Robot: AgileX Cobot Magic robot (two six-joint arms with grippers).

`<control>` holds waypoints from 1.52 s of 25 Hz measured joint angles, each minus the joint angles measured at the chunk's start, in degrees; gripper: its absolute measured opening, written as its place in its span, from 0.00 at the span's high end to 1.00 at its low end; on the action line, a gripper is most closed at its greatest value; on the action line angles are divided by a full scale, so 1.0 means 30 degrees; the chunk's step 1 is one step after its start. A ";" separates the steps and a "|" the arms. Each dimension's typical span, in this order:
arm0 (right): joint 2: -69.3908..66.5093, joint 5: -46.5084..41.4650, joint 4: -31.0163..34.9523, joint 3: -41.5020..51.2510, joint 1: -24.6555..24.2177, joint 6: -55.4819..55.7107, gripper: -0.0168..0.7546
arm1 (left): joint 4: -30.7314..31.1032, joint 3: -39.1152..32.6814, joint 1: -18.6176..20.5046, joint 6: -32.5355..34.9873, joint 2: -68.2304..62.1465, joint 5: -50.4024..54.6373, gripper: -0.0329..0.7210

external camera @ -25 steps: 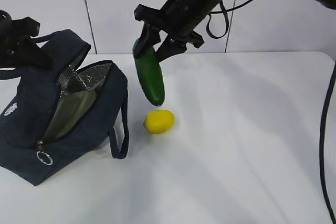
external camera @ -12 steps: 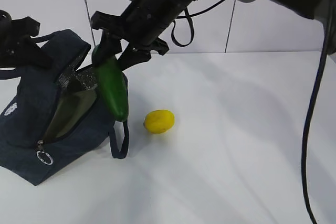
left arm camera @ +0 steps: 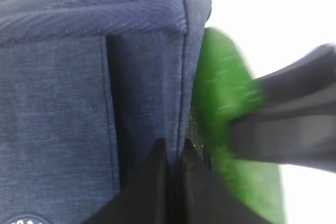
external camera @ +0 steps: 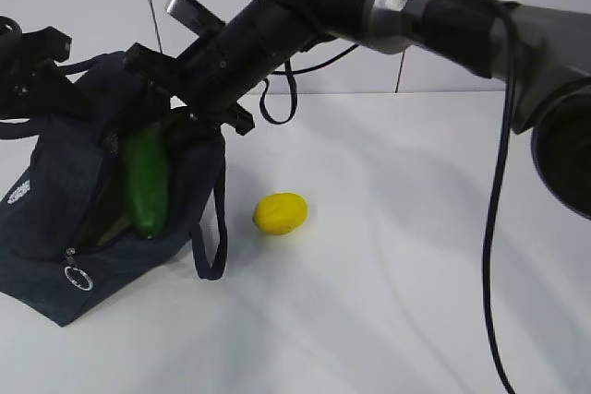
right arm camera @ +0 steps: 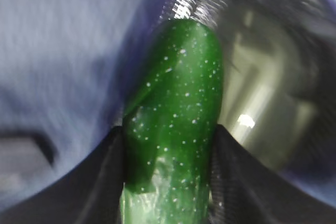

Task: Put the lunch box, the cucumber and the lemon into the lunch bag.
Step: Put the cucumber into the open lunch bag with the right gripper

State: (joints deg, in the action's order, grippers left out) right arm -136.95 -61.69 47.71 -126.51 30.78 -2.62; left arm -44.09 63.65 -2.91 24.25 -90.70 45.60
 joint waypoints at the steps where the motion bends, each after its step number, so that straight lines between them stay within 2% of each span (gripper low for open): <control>1: -0.0307 0.0131 0.0460 0.0000 0.0000 0.0000 0.54 | -0.0041 0.0000 0.0000 0.0000 0.0000 0.0039 0.96; 5: -0.0749 0.1118 0.1678 0.0000 0.0080 -0.0281 0.54 | -0.0116 0.0000 0.0000 0.0000 0.0000 0.0234 0.96; 12: -0.0749 0.3201 0.2401 0.0000 0.0108 -0.0546 0.54 | -0.0272 0.0000 0.0000 0.0000 0.0000 0.0200 0.96; 20: -0.1332 0.3261 0.3228 0.0000 0.0108 -0.1039 0.53 | -0.0350 0.0012 0.0000 0.0000 0.0000 0.0172 0.96; 25: -0.1624 0.3105 0.3880 0.0000 0.0108 -0.2125 0.46 | -0.0350 0.0012 0.0000 0.0000 0.0000 0.0234 0.96; 33: -0.1624 0.2097 0.3675 0.0000 0.0108 -0.2495 0.43 | -0.0350 0.0012 0.0000 0.0000 0.0000 0.0234 0.96; 38: -0.1529 0.0270 0.1539 -0.0463 0.0108 -0.2529 0.43 | -0.0350 0.0012 0.0000 0.0000 0.0000 0.0234 0.96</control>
State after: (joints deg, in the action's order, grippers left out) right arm -141.53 -60.88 52.33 -127.90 31.11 -10.21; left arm -45.14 63.69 -2.91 24.25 -90.70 46.30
